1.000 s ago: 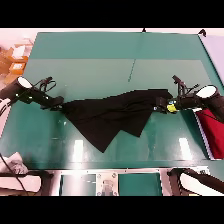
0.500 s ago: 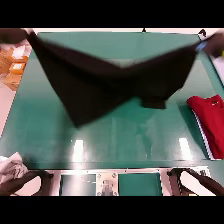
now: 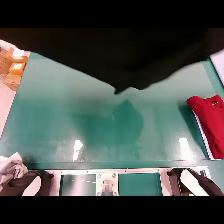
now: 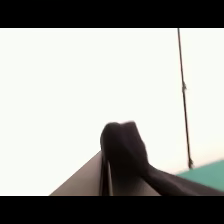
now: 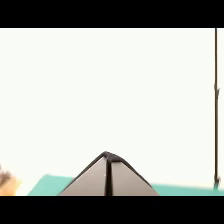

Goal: Fold the shirts.

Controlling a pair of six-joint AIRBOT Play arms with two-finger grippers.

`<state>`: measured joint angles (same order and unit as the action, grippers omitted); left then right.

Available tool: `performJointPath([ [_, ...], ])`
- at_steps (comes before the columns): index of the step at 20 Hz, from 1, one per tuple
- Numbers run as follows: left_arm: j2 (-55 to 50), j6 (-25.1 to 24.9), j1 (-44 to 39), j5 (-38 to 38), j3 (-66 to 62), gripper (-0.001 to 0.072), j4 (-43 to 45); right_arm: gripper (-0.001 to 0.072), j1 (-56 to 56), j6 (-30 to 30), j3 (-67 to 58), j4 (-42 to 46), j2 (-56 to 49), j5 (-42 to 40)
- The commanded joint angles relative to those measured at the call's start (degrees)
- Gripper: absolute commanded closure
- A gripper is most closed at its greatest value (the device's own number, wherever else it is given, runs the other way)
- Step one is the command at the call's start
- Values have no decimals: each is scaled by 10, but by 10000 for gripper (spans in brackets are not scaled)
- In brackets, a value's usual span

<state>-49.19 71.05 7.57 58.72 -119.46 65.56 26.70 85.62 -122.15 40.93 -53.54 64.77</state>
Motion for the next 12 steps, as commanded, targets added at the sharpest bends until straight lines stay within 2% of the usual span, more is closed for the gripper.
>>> performJointPath([
  [1,19,18,0,15,-10,687,33,700,5,5,-17,0,16,-46],
  [5,0,26,0,47,5,686,33,700,4,0,44,0,9,-61],
  [9,-38,34,0,49,140,686,8,700,-24,-29,160,0,-45,-63],
  [12,-119,-4,0,33,261,686,-42,700,-78,-60,229,0,-136,-77],
])
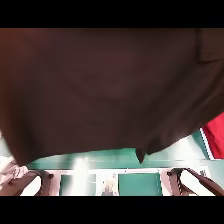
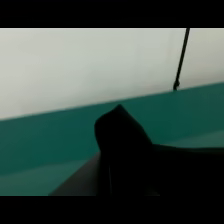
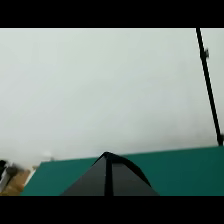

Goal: Fold the shirts.

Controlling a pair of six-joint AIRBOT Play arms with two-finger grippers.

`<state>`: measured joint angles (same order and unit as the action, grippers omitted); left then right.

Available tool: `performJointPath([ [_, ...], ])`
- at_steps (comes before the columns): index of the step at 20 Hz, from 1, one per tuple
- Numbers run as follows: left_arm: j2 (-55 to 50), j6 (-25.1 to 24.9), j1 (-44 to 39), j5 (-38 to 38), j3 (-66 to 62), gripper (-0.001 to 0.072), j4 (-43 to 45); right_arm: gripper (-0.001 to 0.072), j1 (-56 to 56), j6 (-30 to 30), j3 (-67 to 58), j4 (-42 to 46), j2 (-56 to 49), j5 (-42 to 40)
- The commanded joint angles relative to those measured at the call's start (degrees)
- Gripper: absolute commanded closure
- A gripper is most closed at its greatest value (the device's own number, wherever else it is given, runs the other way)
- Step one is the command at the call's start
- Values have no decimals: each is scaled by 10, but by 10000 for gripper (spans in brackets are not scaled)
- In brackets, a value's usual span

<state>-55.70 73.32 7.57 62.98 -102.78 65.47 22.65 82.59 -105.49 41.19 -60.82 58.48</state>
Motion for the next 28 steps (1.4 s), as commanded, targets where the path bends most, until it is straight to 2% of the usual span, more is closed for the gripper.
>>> performJointPath([
  [1,-89,-41,0,-27,127,686,-59,700,-52,-36,80,-2,-99,-27],
  [4,-219,-82,0,-89,191,686,-95,699,-78,-36,96,-3,-233,-52],
  [7,-351,-116,0,-131,193,686,-138,700,-90,-35,96,-3,-356,-52],
  [9,-413,-146,0,-157,193,685,-190,699,-92,-35,96,-3,-417,-49],
  [11,-454,-153,0,-180,193,684,-218,696,-92,-29,96,-3,-458,-49],
  [12,-460,-153,0,-186,193,611,-218,621,-91,-24,96,-3,-469,-47],
  [13,-461,-153,3,-190,192,258,-217,489,-85,-16,96,-3,-471,-40],
  [14,-461,-146,9,-178,182,79,-217,421,-76,-16,91,-3,-469,-23],
  [17,-454,-131,56,-37,118,83,-216,420,-13,-18,69,0,-461,103],
  [20,-452,-70,118,134,86,85,-203,420,46,-19,99,42,-436,213],
  [23,-452,-29,150,273,110,94,-160,422,89,-42,210,98,-368,221],
  [25,-437,-12,153,303,178,93,-134,425,118,-73,293,105,-320,213],
  [28,-388,-22,154,278,326,93,-108,425,169,-92,400,107,-271,170],
])
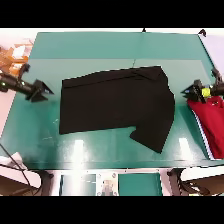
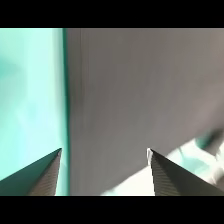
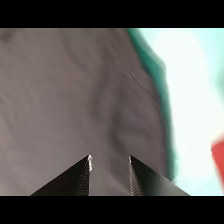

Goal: Fold the shirts.

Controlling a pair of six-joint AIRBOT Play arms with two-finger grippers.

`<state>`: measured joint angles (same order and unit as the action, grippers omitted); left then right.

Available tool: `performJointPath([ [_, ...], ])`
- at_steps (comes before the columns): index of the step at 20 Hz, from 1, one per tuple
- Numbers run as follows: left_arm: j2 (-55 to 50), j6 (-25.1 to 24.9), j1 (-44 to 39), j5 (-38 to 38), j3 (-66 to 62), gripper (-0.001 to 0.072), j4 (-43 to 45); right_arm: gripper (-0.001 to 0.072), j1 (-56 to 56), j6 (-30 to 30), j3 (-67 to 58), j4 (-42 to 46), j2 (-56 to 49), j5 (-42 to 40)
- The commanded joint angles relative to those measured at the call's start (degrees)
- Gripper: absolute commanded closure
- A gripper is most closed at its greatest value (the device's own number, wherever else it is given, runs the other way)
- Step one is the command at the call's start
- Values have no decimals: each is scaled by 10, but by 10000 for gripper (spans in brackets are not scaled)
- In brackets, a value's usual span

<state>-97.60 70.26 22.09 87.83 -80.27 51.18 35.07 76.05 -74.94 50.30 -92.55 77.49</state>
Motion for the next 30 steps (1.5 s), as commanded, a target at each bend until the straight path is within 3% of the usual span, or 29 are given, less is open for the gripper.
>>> performJointPath([
  [1,49,3,9,13,141,93,52,425,57,-33,121,16,51,-32],
  [5,107,17,9,-50,252,93,96,425,68,-68,198,14,51,-75],
  [8,124,17,-1,-100,309,93,56,425,68,-82,228,1,51,-108],
  [14,123,7,-98,-219,361,95,2,417,59,-82,240,-14,44,-122],
  [15,123,-2,-103,-219,361,227,-10,379,50,-82,240,-19,40,-122],
  [16,123,-9,-103,-210,361,458,-13,363,40,-82,240,-19,35,-122],
  [17,123,-18,-103,-199,361,596,-12,363,28,-82,240,-19,28,-125],
  [18,123,-19,-103,-192,361,597,-8,363,19,-82,240,-19,23,-129],
  [19,123,-19,-103,-187,361,683,-4,364,9,-82,240,-19,17,-135],
  [30,123,-29,-103,-202,361,686,0,364,-6,-90,243,6,9,-80],
])
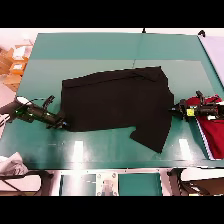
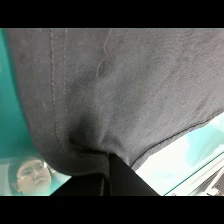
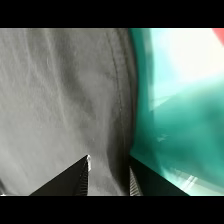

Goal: Fold the shirts.

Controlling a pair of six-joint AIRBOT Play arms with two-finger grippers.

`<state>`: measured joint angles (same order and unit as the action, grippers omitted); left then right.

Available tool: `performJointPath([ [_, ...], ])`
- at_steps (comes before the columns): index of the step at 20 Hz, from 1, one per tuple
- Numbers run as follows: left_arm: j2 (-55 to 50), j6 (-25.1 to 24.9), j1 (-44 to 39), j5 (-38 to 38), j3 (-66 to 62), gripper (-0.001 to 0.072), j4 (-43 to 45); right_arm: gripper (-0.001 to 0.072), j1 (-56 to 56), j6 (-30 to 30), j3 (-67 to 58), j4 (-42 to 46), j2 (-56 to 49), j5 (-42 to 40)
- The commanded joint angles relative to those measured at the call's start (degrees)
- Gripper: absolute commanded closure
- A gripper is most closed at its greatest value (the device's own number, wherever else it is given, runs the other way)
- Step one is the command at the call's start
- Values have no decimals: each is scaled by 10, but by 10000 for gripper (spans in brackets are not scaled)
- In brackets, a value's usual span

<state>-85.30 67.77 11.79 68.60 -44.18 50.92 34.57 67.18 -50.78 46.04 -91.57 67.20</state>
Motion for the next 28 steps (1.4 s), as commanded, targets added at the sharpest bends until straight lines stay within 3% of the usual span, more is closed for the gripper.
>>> performJointPath([
  [1,0,-7,0,-8,0,686,3,364,-1,1,4,52,0,31],
  [2,0,-8,0,-6,-2,686,3,370,-1,1,7,53,0,36],
  [4,1,-8,0,12,-20,687,0,650,-2,0,7,47,1,41],
  [5,6,-8,0,30,-39,687,0,698,-2,-4,4,29,5,43],
  [11,149,14,0,111,-285,687,-13,698,-2,-62,-116,-215,159,66],
  [15,264,14,0,89,-546,686,-25,699,-1,-90,-286,-361,314,54],
  [20,352,12,0,5,-780,686,-4,698,-1,-92,-478,-356,457,-30],
  [24,396,16,0,-10,-777,686,25,698,-1,-91,-504,-278,526,-116],
  [28,395,42,0,5,-713,686,90,698,-1,-29,-468,-194,531,-92],
])
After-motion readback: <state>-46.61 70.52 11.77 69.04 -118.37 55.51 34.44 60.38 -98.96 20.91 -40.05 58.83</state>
